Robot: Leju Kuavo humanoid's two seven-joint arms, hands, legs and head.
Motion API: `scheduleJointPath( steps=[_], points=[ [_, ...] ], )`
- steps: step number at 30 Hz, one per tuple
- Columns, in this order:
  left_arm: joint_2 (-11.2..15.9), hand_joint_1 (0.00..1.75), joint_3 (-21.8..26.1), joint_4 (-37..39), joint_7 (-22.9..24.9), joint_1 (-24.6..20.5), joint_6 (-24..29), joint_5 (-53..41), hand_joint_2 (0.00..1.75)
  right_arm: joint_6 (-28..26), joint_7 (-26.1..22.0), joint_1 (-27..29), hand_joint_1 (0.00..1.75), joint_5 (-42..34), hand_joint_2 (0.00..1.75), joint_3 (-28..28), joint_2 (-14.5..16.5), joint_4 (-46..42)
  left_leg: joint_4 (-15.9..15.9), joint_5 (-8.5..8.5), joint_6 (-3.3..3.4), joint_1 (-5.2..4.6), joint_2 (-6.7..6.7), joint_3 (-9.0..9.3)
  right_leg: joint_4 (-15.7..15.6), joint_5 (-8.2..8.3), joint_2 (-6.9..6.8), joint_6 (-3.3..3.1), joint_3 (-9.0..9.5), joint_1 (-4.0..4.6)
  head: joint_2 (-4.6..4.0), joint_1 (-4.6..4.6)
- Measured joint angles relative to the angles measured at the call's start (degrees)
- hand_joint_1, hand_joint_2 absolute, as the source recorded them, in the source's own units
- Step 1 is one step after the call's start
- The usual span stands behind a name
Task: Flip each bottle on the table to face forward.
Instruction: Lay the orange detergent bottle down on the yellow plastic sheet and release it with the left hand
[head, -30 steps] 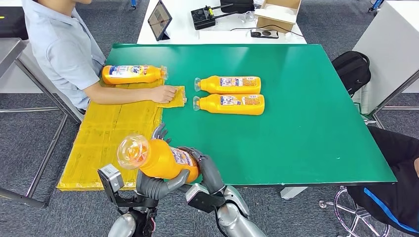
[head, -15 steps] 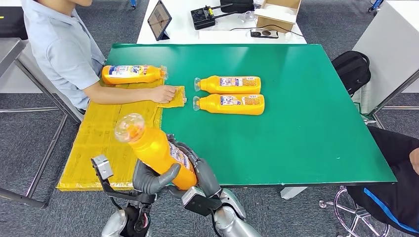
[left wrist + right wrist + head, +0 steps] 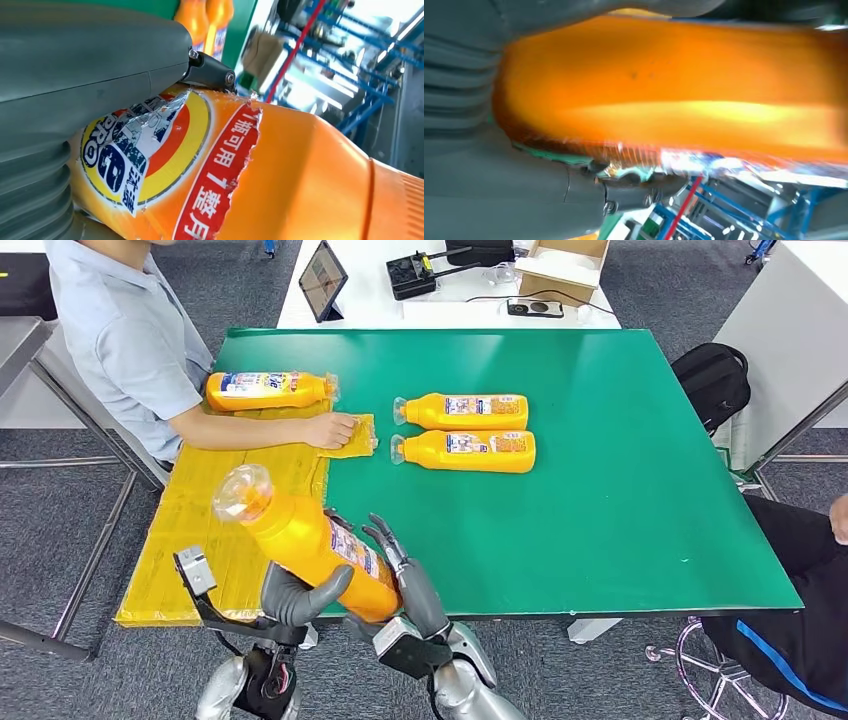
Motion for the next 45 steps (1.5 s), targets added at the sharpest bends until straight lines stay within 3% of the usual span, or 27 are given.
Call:
scheduleJointPath(
  steps=[2, 6, 17, 19, 22, 27, 34, 36, 39, 40, 43, 45],
  points=[
    [0.36, 1.75, 1.38, 0.53, -0.58, -1.01, 3.73, -6.37, 1.75, -1.88, 0.0, 0.93, 0.0, -0.73, 0.0, 0.15, -0.5, -2.55, 0.0, 0.0, 0.0, 0.0, 0.0, 0.0, 0.0, 0.0, 0.0, 0.0, 0.0, 0.0, 0.0, -0.01],
    [2.04, 1.75, 5.21, 3.52, -2.29, -4.28, 16.49, -26.52, 1.75, -8.11, 0.0, 2.37, 0.0, -2.97, 0.0, 0.57, -2.19, -9.12, 0.0, 0.01, -0.01, 0.01, 0.01, 0.01, 0.01, 0.01, 0.0, -0.01, 0.0, 0.01, 0.0, -0.01],
    [3.82, 1.75, 12.14, 8.87, -1.58, -9.57, 21.36, -31.37, 1.75, -14.24, 0.0, 3.6, 0.0, -6.78, 0.0, 0.71, -4.66, -17.53, 0.0, 0.03, 0.0, 0.0, 0.0, -0.01, 0.01, 0.02, 0.0, -0.01, -0.02, 0.0, 0.0, 0.0],
    [4.35, 1.75, 13.35, 10.48, -1.2, -11.43, 25.41, -37.56, 1.75, -14.0, 0.0, 3.61, 0.0, -7.29, 0.0, 0.26, -4.82, -18.28, 0.0, 0.04, 0.0, 0.01, 0.0, -0.01, 0.01, 0.02, 0.0, -0.02, -0.04, 0.01, 0.0, 0.0],
    [5.56, 1.75, 13.5, 13.58, 1.89, -14.33, 32.06, -55.78, 1.75, -12.37, 0.0, 3.62, 0.0, -7.11, 0.0, -0.19, -4.88, -18.93, 0.0, 0.06, -0.01, 0.02, 0.0, 0.0, 0.01, 0.03, -0.01, -0.02, -0.04, 0.01, 0.0, -0.01],
    [7.95, 1.75, 10.49, 24.3, 7.5, -21.32, 30.87, -77.29, 1.75, -9.34, 0.0, 3.6, 0.0, -6.35, 0.0, -0.08, -4.73, -19.06, 0.0, 0.18, 0.09, 0.01, 0.01, -0.05, 0.04, 0.07, -0.07, -0.01, -0.01, 0.0, 0.0, 0.03],
    [9.64, 1.71, 6.95, 36.59, 11.32, -27.56, 27.78, -87.92, 1.75, -7.32, 0.0, 3.63, 0.0, -6.56, 0.0, 0.27, -4.62, -19.04, 0.01, 0.17, 0.09, 0.0, 0.01, -0.08, 0.04, 0.08, -0.06, 0.0, -0.06, 0.0, 0.0, 0.01],
    [9.73, 1.55, 6.15, 39.47, 12.04, -28.97, 26.46, -89.91, 1.75, -6.82, 0.0, 3.63, 0.0, -6.66, 0.0, 0.34, -4.59, -19.03, 0.0, 0.17, 0.08, 0.0, 0.01, -0.09, 0.04, 0.08, -0.05, 0.0, -0.07, 0.0, 0.0, 0.01],
    [9.77, 0.89, 4.78, 43.37, 13.01, -30.83, 24.67, -92.86, 1.75, -6.43, 0.0, 3.62, 0.0, -6.7, 0.0, 0.43, -4.54, -18.9, 0.0, 0.17, 0.08, 0.0, 0.01, -0.09, 0.04, 0.08, -0.05, 0.0, -0.07, 0.0, 0.0, 0.01],
    [9.76, 0.77, 4.51, 44.4, 13.01, -31.23, 24.02, -92.92, 1.75, -6.42, 0.0, 3.61, 0.0, -6.72, 0.0, 0.43, -4.54, -18.8, 0.0, 0.17, 0.08, 0.0, 0.01, -0.09, 0.04, 0.08, -0.05, 0.0, -0.07, 0.0, 0.0, 0.01],
    [9.65, 0.69, 4.33, 46.7, 12.48, -31.77, 22.54, -91.64, 1.75, -6.39, 0.0, 3.61, 0.0, -6.73, 0.0, 0.43, -4.54, -18.47, 0.0, 0.17, 0.08, 0.0, 0.02, -0.09, 0.04, 0.08, -0.05, 0.0, -0.08, 0.0, 0.0, 0.02],
    [9.6, 0.37, 4.33, 47.64, 12.22, -31.93, 22.14, -91.15, 1.75, -6.38, 0.0, 3.61, 0.0, -6.74, 0.0, 0.43, -4.54, -18.27, 0.0, 0.17, 0.08, 0.0, 0.02, -0.09, 0.04, 0.08, -0.05, 0.0, -0.08, 0.0, 0.0, 0.01]
  ],
)
